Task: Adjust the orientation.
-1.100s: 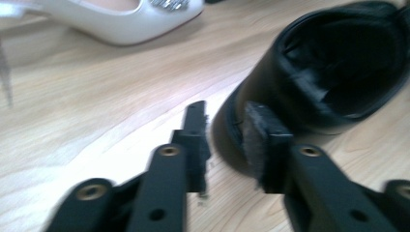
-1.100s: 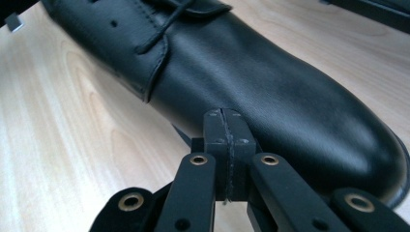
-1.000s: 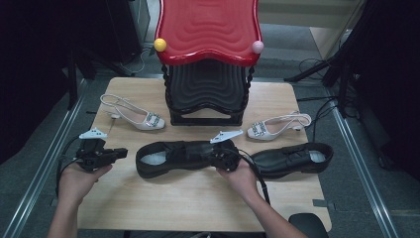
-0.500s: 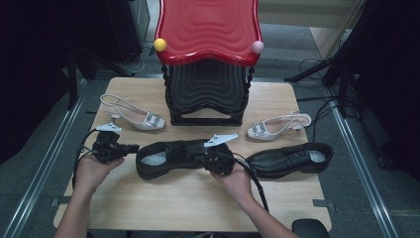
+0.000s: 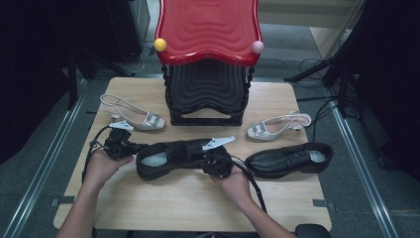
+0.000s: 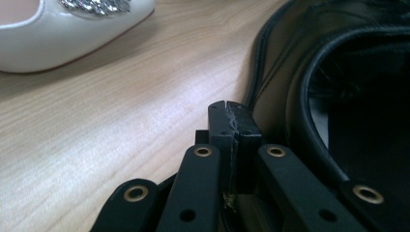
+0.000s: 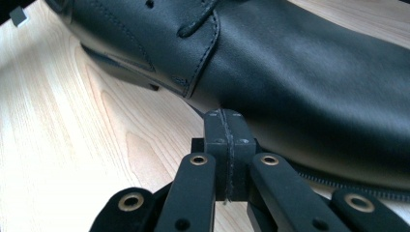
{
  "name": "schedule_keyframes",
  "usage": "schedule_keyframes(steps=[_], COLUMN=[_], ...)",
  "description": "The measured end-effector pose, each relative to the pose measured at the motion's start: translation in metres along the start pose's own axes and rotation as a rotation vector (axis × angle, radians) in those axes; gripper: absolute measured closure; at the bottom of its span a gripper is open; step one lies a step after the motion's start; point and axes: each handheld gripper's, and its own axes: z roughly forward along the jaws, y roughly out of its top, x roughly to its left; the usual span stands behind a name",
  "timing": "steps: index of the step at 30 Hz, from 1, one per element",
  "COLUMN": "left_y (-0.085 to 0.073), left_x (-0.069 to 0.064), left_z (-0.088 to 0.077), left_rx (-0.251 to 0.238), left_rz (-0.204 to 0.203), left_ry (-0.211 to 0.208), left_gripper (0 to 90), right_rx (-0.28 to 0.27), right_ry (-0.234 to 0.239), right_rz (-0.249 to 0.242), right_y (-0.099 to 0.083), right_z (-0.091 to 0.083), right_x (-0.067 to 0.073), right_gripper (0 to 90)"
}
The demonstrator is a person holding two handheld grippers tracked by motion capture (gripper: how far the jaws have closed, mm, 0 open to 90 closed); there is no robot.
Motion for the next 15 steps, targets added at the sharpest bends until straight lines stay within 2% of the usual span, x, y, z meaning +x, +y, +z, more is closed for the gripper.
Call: schedule_keyframes(steps=[4,10,15], left_y=[-0.004,-0.01,-0.015], left_x=[-0.002,-0.012,-0.022], left_z=[-0.005,-0.007,-0.009], left_rx=[-0.006,0.017,0.023], left_rz=[-0.007,0.024,0.034], left_ry=[-0.012,-0.028,-0.03], left_gripper=[89.8,89.8,89.8], right_rx=[0.002,0.001,0.01], right_ry=[0.001,0.012,0.022], right_rz=[0.012,0.017,0.017], right_y=[-0.001,0.002,0.005], right_z=[-0.002,-0.003,-0.002], right_x=[-0.002,-0.006,-0.009], right_gripper=[90.0,90.0,90.0])
